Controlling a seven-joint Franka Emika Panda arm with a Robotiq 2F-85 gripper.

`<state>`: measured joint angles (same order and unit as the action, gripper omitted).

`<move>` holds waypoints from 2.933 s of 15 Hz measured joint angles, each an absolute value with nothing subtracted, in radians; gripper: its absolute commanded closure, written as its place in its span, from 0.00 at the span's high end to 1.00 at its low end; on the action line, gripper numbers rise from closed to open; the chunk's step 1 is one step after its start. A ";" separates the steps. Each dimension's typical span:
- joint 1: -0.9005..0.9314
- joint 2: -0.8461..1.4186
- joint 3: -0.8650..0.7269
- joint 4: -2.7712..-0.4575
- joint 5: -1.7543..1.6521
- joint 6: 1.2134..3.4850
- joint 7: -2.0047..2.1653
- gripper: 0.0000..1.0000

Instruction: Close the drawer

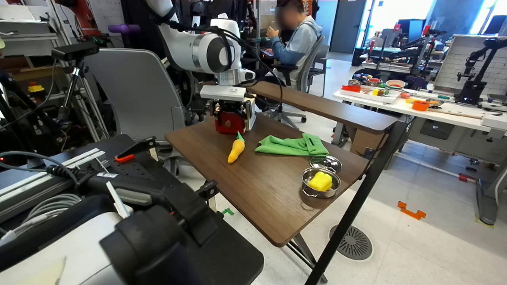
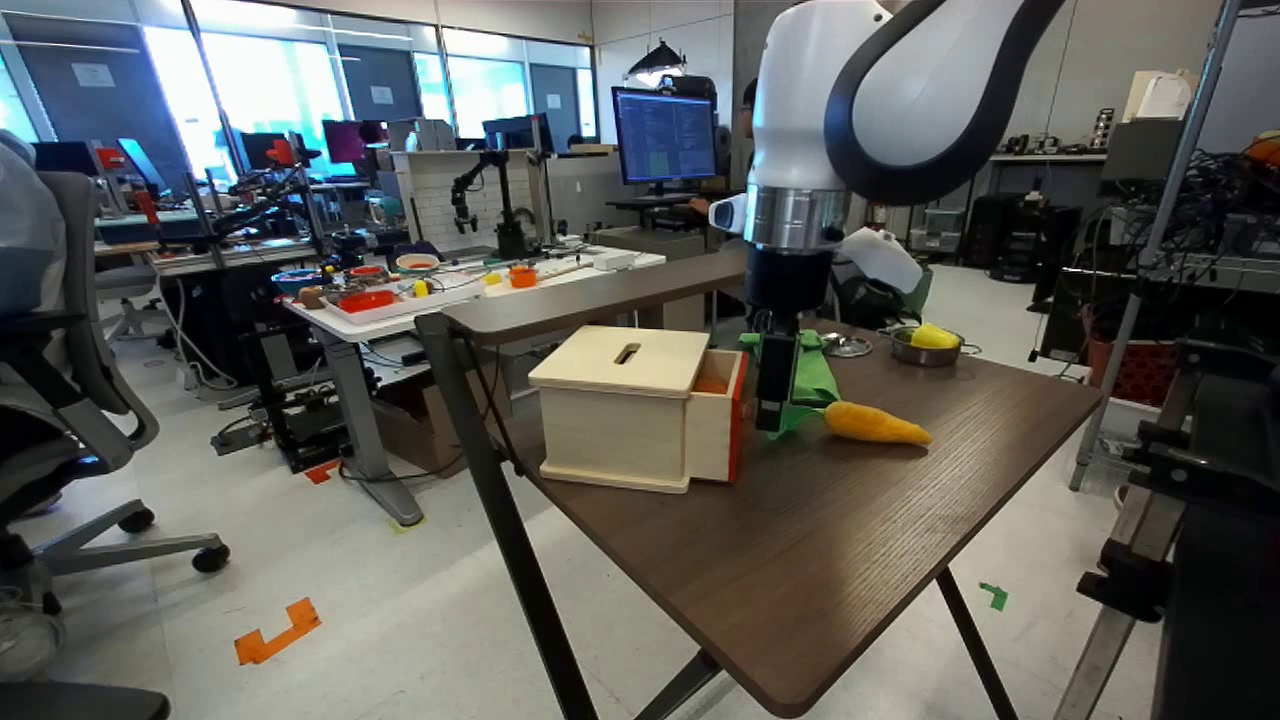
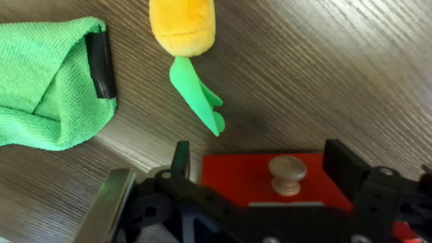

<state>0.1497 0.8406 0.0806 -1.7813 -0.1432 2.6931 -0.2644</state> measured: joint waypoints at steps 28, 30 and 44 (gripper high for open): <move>0.185 0.960 0.071 -1.532 -0.169 2.601 -0.233 1.00; 0.185 0.960 0.071 -1.532 -0.169 2.599 -0.229 1.00; 0.175 0.752 0.021 -1.719 -0.200 2.514 -0.171 1.00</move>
